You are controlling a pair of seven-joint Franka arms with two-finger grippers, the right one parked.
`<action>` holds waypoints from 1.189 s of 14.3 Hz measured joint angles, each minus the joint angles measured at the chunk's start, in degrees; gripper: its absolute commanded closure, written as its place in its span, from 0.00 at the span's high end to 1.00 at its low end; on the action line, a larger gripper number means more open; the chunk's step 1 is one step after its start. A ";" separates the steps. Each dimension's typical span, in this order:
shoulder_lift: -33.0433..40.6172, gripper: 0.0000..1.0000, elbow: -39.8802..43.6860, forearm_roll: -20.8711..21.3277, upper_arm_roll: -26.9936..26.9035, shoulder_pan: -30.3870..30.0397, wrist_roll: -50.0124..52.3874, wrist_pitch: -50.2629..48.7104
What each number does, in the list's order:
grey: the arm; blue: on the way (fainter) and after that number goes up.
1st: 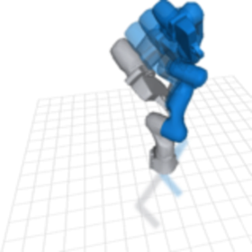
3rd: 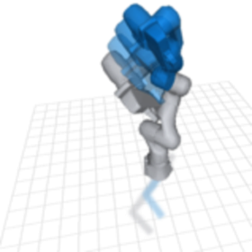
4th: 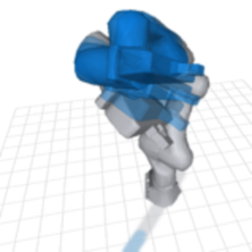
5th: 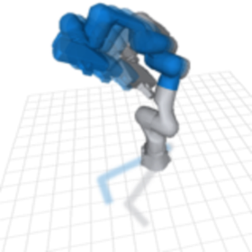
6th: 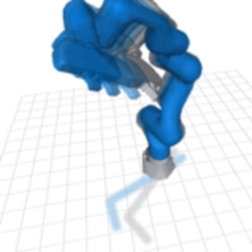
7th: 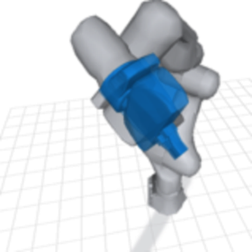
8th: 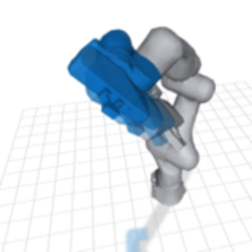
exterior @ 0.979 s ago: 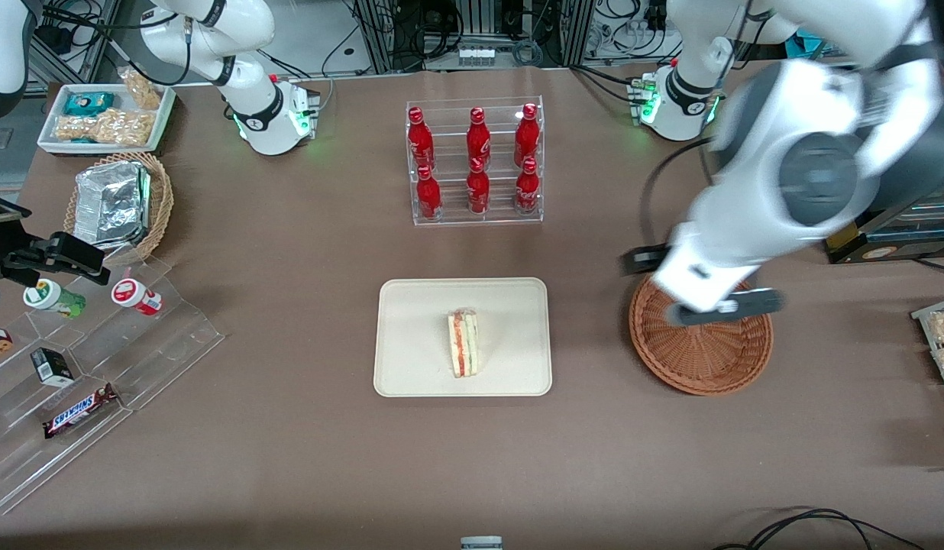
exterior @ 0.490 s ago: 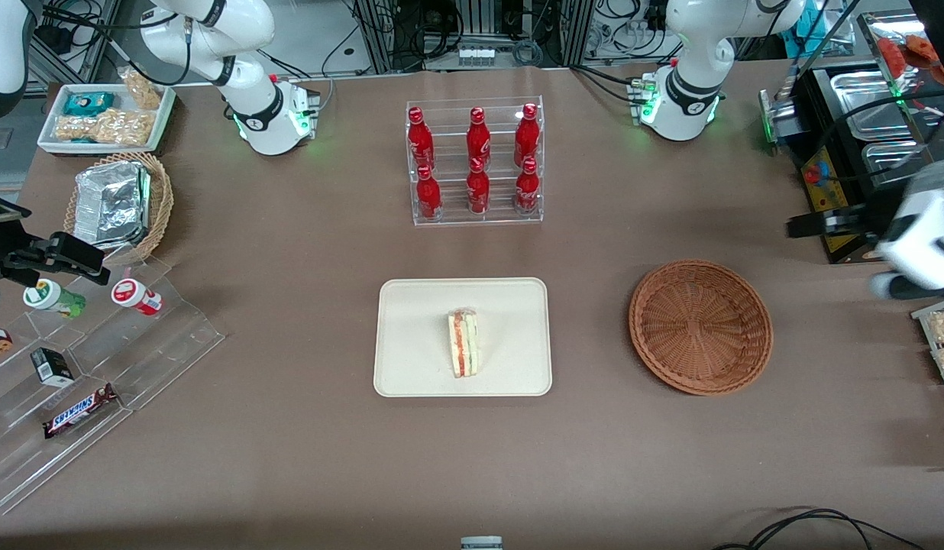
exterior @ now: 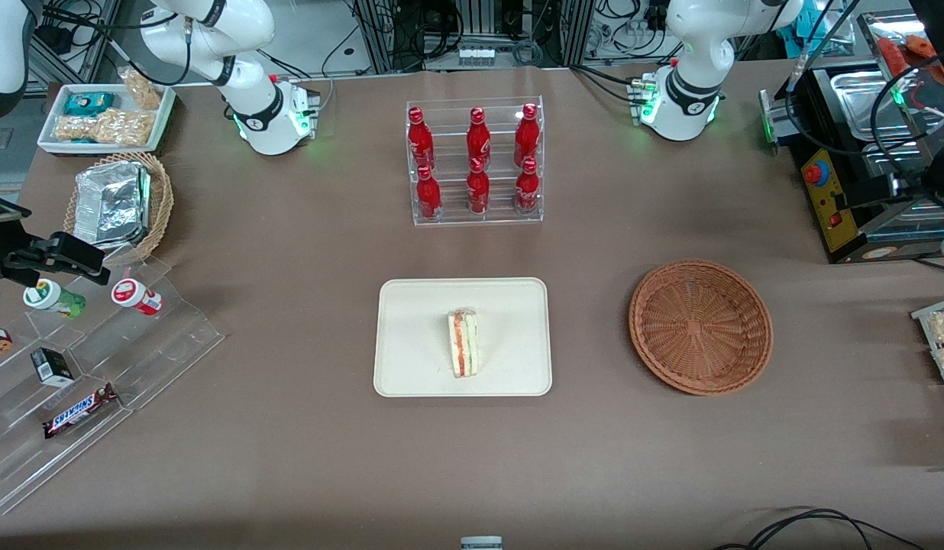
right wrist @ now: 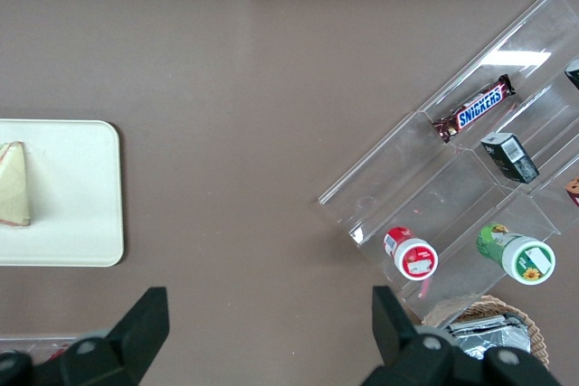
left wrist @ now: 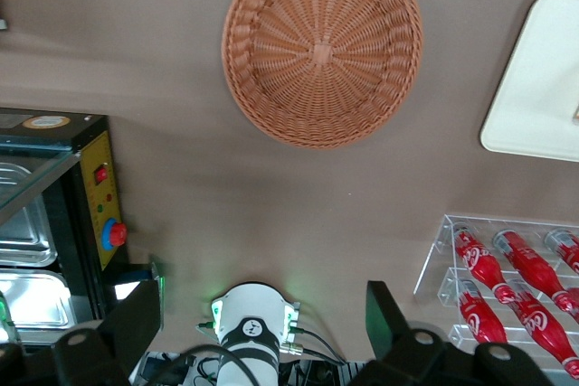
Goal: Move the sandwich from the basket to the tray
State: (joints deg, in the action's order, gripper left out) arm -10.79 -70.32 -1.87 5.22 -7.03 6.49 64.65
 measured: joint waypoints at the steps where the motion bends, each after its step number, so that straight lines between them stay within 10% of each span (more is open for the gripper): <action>1: 1.60 1.00 -1.75 0.28 0.36 -0.06 0.00 0.98; 17: 11.99 1.00 -17.51 4.01 9.04 -4.45 -0.02 12.36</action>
State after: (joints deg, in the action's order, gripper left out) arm 1.20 -87.83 2.14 14.26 -11.48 6.47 77.01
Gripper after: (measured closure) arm 0.000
